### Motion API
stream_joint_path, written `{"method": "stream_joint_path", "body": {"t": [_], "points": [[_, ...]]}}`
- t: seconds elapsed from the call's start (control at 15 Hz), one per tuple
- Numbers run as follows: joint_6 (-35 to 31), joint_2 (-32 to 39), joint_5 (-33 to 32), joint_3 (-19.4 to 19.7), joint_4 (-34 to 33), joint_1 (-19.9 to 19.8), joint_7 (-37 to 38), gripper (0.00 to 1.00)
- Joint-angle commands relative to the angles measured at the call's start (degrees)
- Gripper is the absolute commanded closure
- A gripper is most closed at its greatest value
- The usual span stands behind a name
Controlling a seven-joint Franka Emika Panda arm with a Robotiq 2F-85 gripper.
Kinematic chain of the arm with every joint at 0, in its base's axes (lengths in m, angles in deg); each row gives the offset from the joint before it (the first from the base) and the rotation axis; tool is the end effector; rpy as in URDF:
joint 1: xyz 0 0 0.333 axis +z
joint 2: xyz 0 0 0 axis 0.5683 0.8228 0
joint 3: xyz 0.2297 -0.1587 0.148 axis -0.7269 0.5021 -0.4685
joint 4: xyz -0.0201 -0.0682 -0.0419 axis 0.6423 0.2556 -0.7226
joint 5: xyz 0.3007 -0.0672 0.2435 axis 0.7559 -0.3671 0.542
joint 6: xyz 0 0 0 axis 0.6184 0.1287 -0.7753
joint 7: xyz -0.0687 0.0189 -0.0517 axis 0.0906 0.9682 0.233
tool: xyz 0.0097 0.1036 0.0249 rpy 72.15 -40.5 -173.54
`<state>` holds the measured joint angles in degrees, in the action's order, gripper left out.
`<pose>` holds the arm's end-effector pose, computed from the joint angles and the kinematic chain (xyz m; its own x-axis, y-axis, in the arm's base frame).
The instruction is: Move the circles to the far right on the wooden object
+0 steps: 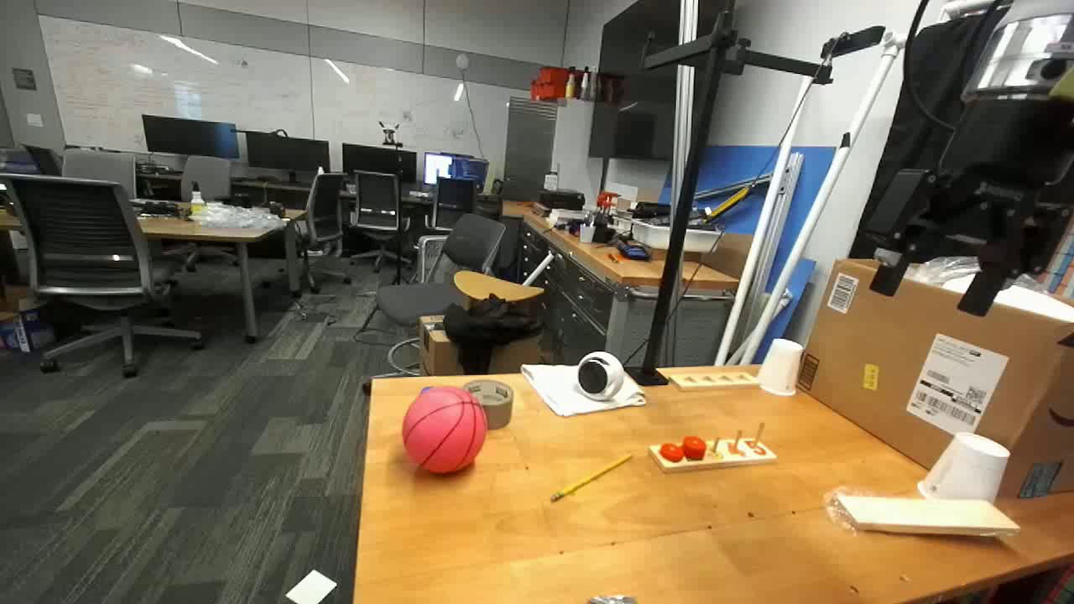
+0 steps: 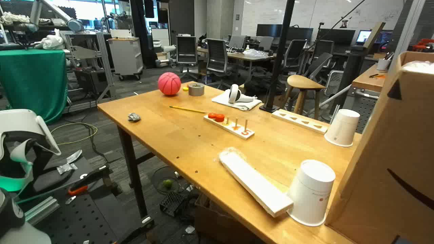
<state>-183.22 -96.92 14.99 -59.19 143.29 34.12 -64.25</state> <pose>0.3718 0.0396 0.5550 0.9736 -0.2265 0.0292 -0.2232 -0.9708 -0.0875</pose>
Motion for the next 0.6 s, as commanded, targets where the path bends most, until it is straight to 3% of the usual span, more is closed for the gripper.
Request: {"method": "stream_joint_path", "body": {"t": [0.0,0.53], "points": [[0.04,0.01,0.04,-0.08,-0.39,-0.13,-0.06,0.0],[0.04,-0.52,0.05,-0.09,-0.84,-0.15,-0.07,0.0]]}}
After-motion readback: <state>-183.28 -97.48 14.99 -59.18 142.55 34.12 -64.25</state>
